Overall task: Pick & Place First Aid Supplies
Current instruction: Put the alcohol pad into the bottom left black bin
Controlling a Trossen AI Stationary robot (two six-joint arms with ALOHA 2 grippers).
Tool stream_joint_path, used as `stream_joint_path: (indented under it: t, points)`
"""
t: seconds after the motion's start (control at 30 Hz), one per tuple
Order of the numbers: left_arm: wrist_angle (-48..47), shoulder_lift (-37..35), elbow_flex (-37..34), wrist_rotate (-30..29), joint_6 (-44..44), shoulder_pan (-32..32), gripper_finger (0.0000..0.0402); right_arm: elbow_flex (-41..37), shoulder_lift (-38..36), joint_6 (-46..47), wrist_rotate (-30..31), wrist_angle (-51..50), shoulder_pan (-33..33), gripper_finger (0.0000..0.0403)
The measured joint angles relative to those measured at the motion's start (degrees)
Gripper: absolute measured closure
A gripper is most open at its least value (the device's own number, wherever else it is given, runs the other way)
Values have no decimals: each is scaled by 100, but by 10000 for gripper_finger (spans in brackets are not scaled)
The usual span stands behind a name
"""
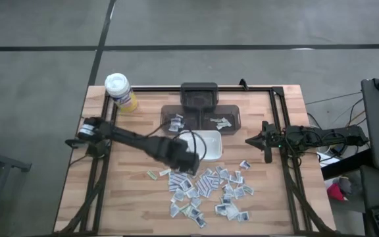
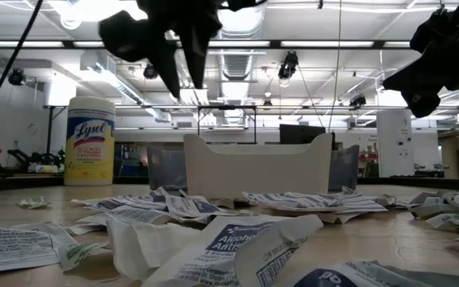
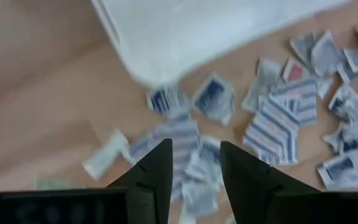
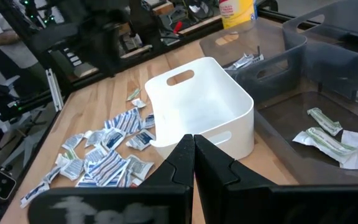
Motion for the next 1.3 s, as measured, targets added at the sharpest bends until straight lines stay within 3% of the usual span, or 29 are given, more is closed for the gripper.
stream_joint_path:
  t: [0.33,0.73,0.87,1.03,1.3]
  points:
    - [105,7,-383,0,-1526,-751,275,0,0,0,0,0,0,394]
    - [682,20,-945,39,-1491,-937,275,0,0,-2,2,-2,0,394]
    - [1212,24,-1167,491,-1105,-1043,275,0,-1,-2,4,-2,0,394]
    - [1757,24,-1514,1072,-1675,-1240,275,0,-2,-2,4,-2,0,394]
    - [2327,25,-1949,1138,-2127,-1595,277,0,-2,-2,9,-2,0,394]
